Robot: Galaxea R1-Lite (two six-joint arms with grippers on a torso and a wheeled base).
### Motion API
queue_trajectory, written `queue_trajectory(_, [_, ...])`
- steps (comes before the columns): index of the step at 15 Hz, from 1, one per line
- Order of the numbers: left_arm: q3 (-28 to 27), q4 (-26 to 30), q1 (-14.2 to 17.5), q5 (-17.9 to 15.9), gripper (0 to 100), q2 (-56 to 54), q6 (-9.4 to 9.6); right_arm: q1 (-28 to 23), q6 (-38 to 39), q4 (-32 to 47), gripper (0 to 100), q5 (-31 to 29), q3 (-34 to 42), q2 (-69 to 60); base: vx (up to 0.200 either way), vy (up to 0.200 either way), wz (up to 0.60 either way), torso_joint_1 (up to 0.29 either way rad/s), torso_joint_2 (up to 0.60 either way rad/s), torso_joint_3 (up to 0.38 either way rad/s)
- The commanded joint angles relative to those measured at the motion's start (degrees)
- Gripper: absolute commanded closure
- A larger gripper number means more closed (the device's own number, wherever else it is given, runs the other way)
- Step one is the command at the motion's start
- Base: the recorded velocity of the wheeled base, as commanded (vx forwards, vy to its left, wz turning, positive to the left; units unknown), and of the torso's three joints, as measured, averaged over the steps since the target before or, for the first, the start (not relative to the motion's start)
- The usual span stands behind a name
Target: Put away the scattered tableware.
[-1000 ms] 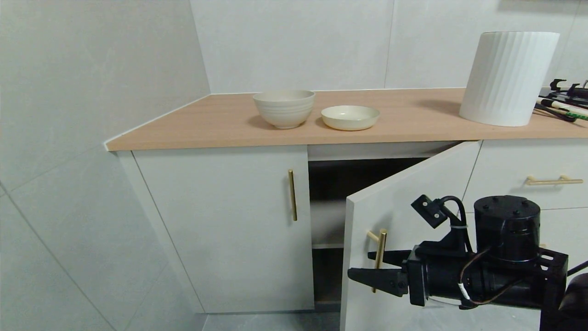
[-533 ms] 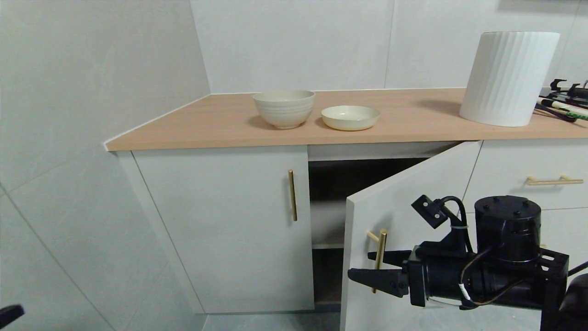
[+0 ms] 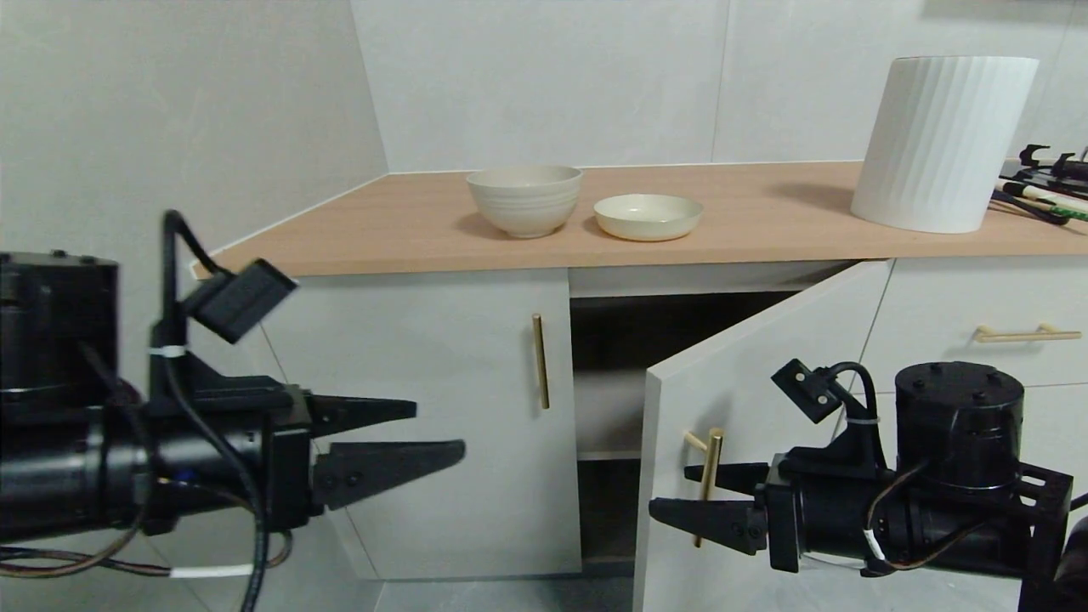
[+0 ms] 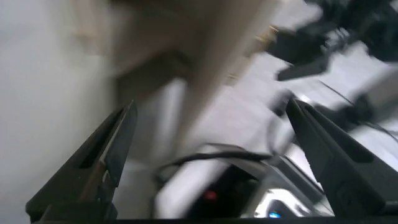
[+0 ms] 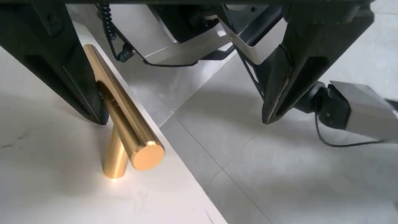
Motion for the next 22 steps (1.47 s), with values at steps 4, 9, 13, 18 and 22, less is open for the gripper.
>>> queue_trajectory(4, [6.6, -9.7, -7.1, -0.3, 0, 8.6, -3.72, 0.0, -0.1, -0.1, 0, 0.0, 0.1, 0.0, 0.0, 0.0, 0.0, 0.0, 0.0, 0.0])
queue_trajectory(9, [6.4, -10.0, -7.6, -0.2, 100, 9.0, -3.81, 0.0, -0.1, -0.1, 0, 0.0, 0.3, 0.1, 0.0, 0.0, 0.0, 0.0, 0.0, 0.0])
queue_trajectory(13, [2.0, -14.1, -7.6, -0.2, 100, 15.9, -4.43, -0.1, -0.4, -0.1, 0, -0.1, 0.3, -0.2, 0.0, 0.0, 0.0, 0.0, 0.0, 0.0])
queue_trajectory(18, [3.9, -43.6, -11.1, 0.0, 100, 34.1, -12.77, -0.1, -0.4, 0.0, 0, -0.3, 0.6, -1.7, 0.0, 0.0, 0.0, 0.0, 0.0, 0.0])
queue_trajectory(22, [1.5, -53.3, -14.8, 6.6, 100, 41.5, -16.2, -0.1, -0.5, 0.0, 0, -0.3, 0.6, -1.9, 0.0, 0.0, 0.0, 0.0, 0.0, 0.0])
